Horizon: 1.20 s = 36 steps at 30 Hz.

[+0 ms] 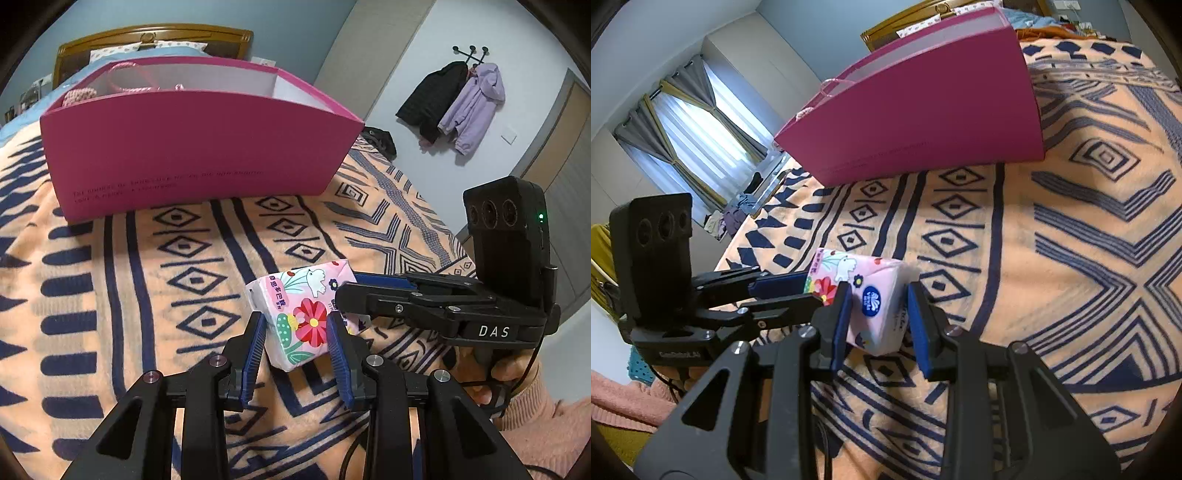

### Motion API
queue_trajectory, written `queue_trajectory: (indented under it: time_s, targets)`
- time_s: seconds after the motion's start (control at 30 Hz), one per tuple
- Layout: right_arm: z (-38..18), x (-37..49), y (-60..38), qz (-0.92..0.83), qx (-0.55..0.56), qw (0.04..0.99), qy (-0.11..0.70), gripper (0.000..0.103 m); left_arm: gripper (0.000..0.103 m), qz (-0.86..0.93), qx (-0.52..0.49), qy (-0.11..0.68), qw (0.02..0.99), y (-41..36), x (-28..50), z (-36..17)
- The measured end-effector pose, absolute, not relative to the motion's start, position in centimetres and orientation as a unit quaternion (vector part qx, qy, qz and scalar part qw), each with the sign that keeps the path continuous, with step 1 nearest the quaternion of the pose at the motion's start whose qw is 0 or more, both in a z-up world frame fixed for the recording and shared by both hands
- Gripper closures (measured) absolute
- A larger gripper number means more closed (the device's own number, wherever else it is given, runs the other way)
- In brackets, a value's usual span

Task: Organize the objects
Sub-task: 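Lift the pink floral tissue pack off the bedspread with the right gripper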

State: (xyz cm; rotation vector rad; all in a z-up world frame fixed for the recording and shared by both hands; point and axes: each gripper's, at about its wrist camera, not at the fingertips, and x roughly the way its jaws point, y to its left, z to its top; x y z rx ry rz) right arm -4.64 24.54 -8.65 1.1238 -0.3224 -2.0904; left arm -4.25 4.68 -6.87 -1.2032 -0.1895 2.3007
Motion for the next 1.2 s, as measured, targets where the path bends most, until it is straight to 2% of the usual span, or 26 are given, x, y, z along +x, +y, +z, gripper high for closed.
queue_trajectory:
  time_s: [1.2]
  targets:
    - [-4.8,-5.0,24.8,-0.838,0.388,0.368,-0.107,0.069,0.069,0.878,-0.393,-0.06,0.265,5.2,-4.5,-2.7]
